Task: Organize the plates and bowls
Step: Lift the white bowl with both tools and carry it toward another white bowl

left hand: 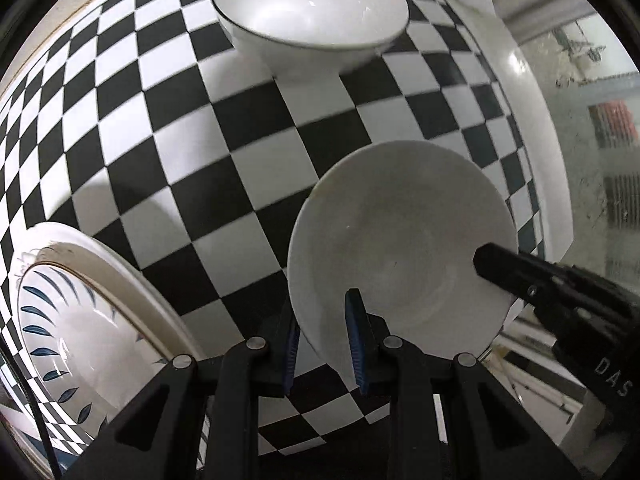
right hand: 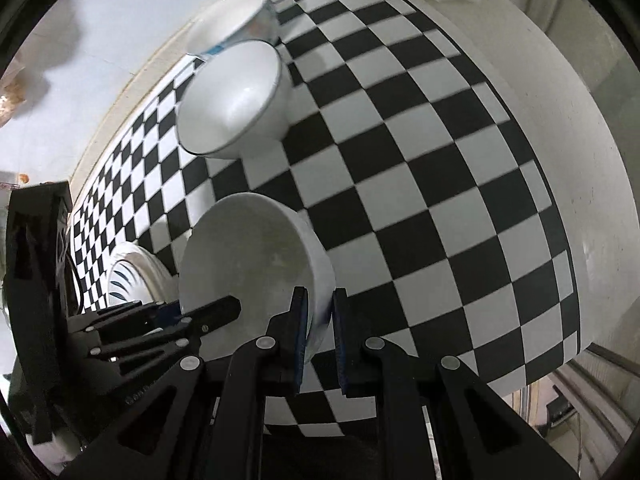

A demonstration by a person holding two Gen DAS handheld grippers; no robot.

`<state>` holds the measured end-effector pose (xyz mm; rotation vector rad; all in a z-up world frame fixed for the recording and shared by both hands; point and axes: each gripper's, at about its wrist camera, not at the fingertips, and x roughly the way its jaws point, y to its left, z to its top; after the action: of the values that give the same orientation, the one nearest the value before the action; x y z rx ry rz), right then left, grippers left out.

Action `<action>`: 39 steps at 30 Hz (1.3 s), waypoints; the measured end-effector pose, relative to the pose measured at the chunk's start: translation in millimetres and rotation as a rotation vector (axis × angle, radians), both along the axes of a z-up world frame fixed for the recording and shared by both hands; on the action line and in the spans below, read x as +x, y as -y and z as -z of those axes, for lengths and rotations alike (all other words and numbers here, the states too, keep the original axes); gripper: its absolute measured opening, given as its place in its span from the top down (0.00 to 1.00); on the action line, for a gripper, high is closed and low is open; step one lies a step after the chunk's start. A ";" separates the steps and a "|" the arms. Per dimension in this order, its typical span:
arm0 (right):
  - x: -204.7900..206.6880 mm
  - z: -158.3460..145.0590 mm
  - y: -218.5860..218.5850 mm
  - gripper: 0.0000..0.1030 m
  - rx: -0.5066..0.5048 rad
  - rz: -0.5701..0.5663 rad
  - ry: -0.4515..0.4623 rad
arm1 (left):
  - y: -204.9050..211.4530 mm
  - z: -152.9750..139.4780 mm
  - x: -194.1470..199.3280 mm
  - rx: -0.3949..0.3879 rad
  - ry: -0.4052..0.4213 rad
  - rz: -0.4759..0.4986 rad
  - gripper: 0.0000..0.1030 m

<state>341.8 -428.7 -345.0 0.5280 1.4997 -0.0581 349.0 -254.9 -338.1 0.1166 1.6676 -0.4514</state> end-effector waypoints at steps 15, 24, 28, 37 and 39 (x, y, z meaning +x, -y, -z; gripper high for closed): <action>-5.9 10.4 -1.2 0.87 -0.007 -0.009 -0.041 | 26.7 8.9 1.7 0.038 0.003 0.045 0.81; -4.6 17.4 1.6 0.87 0.026 0.010 -0.085 | 25.1 0.6 2.4 0.032 -0.004 0.048 0.80; -3.6 4.6 14.6 0.86 0.042 0.033 -0.095 | 8.1 -37.2 11.4 0.007 0.060 0.012 0.79; 71.1 -41.1 42.7 0.57 0.116 0.066 0.060 | -17.0 -47.3 120.5 -0.071 0.100 -0.190 0.72; 99.4 -31.3 41.9 0.57 0.106 0.057 0.067 | -16.0 -32.4 146.0 -0.074 0.076 -0.219 0.72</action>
<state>441.2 -470.6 -313.6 0.6519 1.4273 -0.0056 495.0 -238.9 -305.7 -0.1024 1.5661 -0.3380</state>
